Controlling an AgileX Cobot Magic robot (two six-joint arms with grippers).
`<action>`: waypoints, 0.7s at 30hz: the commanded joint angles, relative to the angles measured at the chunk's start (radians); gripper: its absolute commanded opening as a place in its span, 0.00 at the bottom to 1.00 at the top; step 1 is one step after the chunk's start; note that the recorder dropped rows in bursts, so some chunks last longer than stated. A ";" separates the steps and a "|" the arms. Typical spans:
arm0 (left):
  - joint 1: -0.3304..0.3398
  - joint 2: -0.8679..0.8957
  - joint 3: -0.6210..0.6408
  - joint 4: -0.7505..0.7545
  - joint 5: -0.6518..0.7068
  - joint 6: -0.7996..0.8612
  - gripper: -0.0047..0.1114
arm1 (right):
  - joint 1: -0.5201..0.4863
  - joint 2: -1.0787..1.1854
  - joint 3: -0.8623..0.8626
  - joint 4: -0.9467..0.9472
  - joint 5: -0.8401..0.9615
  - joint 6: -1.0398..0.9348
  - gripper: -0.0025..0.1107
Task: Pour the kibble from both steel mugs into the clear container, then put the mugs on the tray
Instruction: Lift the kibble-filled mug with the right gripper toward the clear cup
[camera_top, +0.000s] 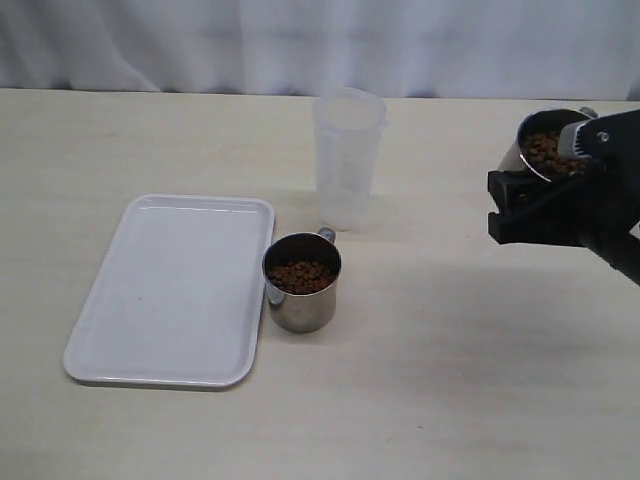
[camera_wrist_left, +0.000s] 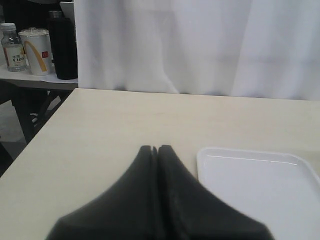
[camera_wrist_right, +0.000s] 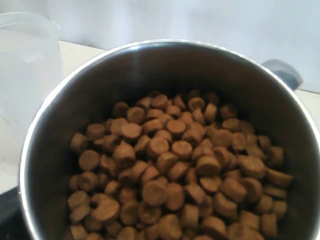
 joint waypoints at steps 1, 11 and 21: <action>0.000 -0.003 0.003 0.001 -0.009 -0.003 0.04 | -0.029 -0.022 0.000 -0.220 -0.042 0.191 0.06; 0.000 -0.003 0.003 0.000 -0.007 -0.003 0.04 | -0.258 -0.034 -0.028 -0.764 -0.032 0.698 0.06; 0.000 -0.003 0.003 0.000 -0.007 -0.003 0.04 | -0.291 -0.034 -0.148 -1.083 0.169 0.997 0.06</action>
